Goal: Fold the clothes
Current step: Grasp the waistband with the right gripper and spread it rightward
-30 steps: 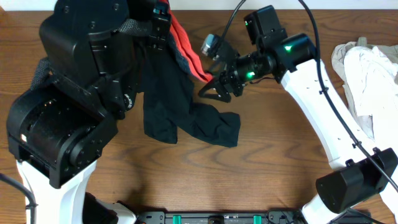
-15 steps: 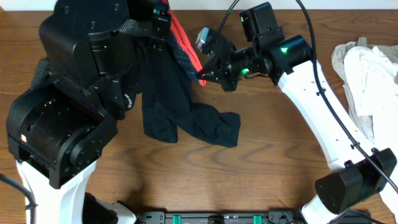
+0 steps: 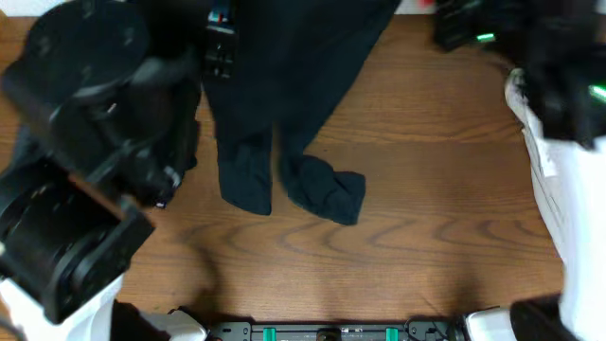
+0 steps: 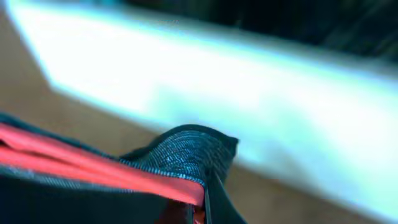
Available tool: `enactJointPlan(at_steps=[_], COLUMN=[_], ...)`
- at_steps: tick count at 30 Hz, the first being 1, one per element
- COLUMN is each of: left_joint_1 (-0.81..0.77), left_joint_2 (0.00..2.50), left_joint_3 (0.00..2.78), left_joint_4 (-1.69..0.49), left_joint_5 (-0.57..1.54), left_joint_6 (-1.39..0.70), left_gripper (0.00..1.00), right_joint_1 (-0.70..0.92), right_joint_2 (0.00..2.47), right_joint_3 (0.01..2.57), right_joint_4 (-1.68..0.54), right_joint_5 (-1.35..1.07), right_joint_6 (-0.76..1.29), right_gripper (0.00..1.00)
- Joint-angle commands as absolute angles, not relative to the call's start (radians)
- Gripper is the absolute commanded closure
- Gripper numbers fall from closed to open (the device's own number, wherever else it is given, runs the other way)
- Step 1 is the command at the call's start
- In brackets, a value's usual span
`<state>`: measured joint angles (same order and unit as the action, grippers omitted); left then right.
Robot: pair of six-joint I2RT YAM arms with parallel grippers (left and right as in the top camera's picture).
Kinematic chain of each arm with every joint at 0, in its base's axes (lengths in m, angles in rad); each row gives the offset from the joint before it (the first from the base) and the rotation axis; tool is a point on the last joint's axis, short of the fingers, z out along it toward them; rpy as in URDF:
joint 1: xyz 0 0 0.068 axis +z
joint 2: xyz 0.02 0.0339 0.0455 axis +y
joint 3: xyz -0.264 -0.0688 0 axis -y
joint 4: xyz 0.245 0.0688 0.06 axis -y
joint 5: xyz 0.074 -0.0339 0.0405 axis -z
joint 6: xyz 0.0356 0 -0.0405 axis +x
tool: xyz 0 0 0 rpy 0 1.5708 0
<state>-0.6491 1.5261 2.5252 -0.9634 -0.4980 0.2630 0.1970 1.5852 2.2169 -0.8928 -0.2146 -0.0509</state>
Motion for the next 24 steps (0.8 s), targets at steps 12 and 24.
enactJointPlan(at_steps=[12,24], left_joint_1=[-0.923,-1.072], left_joint_2=[1.303,1.301], left_joint_3=[2.553,2.552], left_joint_4=[-0.842,-0.845], left_joint_5=[-0.533,-0.674], left_joint_6=[0.257,0.246], left_gripper=[0.94,0.94], right_joint_1=[0.129,0.13], right_joint_2=[1.383,1.298], right_joint_3=[2.461,2.46], right_joint_4=[-0.925,-1.043], right_joint_5=[-0.036,0.078], right_joint_6=[0.015,0.03], right_gripper=[0.99,0.99])
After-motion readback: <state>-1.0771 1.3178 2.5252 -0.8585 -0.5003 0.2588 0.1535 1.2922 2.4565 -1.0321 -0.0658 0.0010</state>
